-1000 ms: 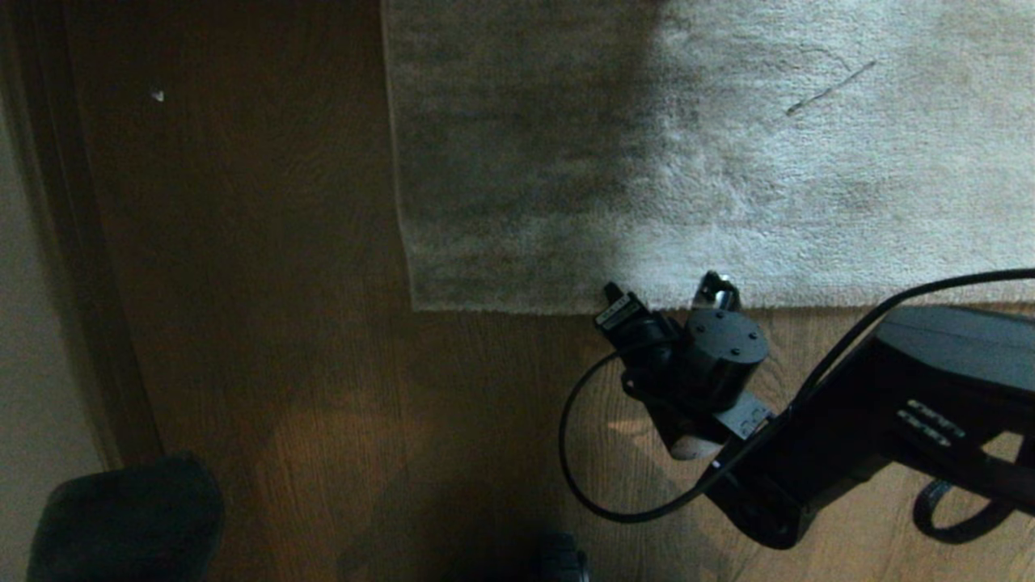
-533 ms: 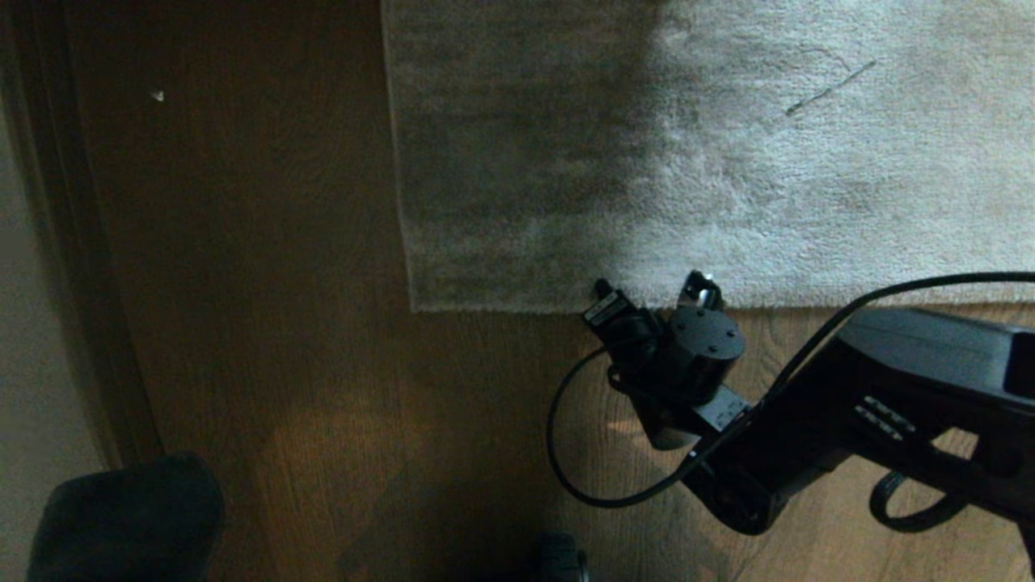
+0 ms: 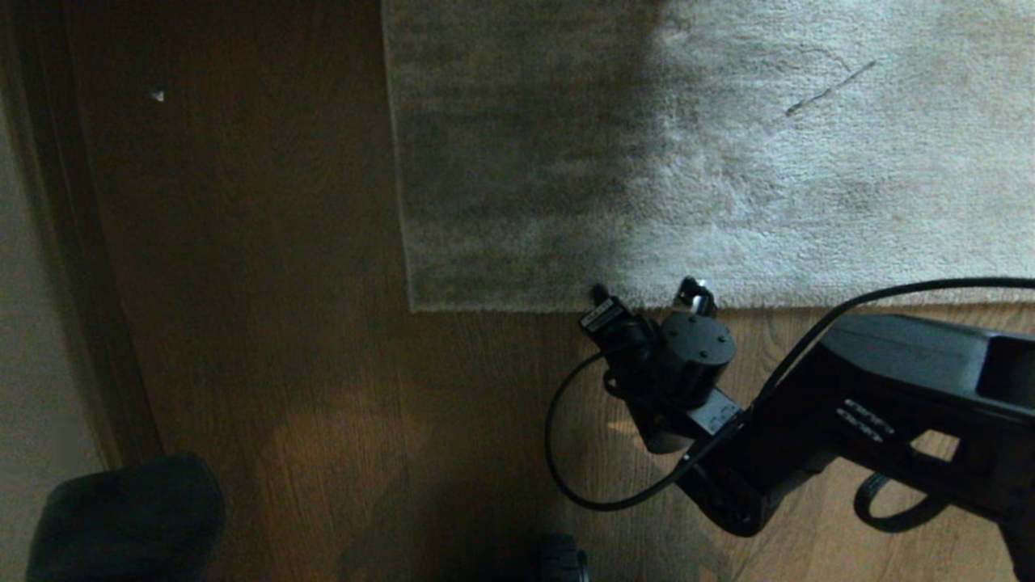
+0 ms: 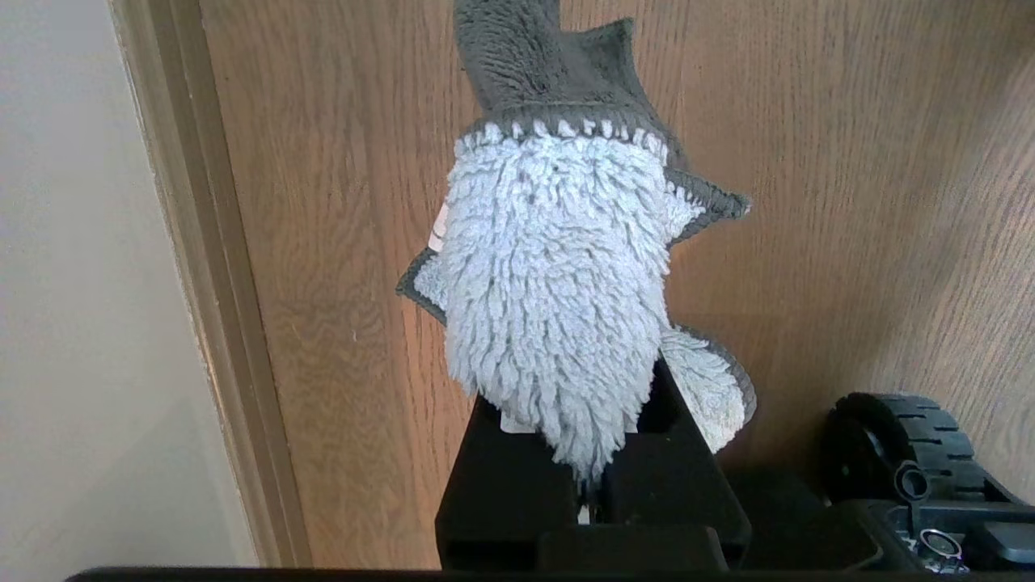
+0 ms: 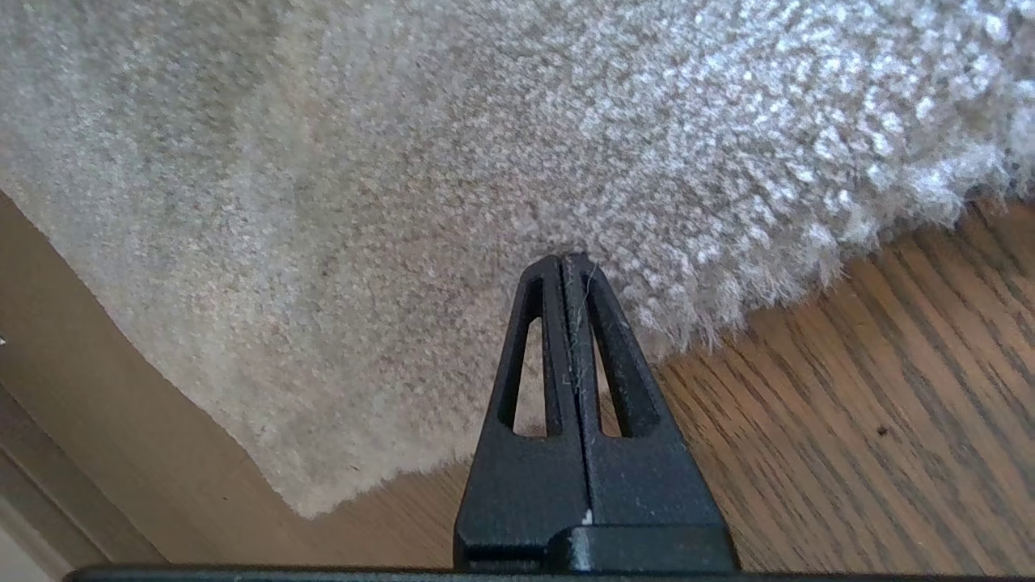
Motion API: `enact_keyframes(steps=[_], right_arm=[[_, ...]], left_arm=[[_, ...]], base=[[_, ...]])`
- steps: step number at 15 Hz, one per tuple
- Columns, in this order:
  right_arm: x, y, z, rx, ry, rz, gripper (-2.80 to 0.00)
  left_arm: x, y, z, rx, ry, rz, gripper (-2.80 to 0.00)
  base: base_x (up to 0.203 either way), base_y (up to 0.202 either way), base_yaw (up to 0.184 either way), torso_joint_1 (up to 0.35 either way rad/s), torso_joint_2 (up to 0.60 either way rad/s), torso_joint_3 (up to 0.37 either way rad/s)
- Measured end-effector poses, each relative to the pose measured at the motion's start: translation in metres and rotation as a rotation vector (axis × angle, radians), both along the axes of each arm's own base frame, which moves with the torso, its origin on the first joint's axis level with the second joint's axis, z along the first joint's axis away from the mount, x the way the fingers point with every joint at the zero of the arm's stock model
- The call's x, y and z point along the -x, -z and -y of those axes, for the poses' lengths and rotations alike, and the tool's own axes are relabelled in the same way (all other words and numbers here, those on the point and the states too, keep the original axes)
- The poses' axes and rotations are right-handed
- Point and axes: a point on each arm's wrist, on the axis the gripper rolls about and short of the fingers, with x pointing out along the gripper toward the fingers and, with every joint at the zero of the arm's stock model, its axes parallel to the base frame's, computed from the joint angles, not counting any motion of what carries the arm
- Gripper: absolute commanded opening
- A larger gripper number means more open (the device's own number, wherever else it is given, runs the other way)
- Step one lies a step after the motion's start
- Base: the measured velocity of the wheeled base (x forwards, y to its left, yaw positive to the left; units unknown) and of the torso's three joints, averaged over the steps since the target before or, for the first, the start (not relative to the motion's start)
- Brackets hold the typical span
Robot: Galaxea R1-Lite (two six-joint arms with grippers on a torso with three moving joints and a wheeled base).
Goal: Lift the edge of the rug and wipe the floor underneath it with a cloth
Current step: Lay down the carpet
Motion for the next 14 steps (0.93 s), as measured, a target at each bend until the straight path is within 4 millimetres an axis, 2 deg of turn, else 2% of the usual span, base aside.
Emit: enact_keyframes(steps=[10, 14], right_arm=[[0.002, 0.002, 0.000, 0.043, 0.003, -0.001, -2.80], [0.009, -0.018, 0.000, 0.036, -0.012, 0.042, -2.80]], left_arm=[[0.000, 0.000, 0.000, 0.000, 0.000, 0.000, -2.80], [0.000, 0.000, 0.000, 0.000, 0.000, 0.000, -2.80]], base=[[0.000, 0.000, 0.000, 0.000, 0.00, 0.000], [0.000, 0.000, 0.000, 0.000, 0.00, 0.000]])
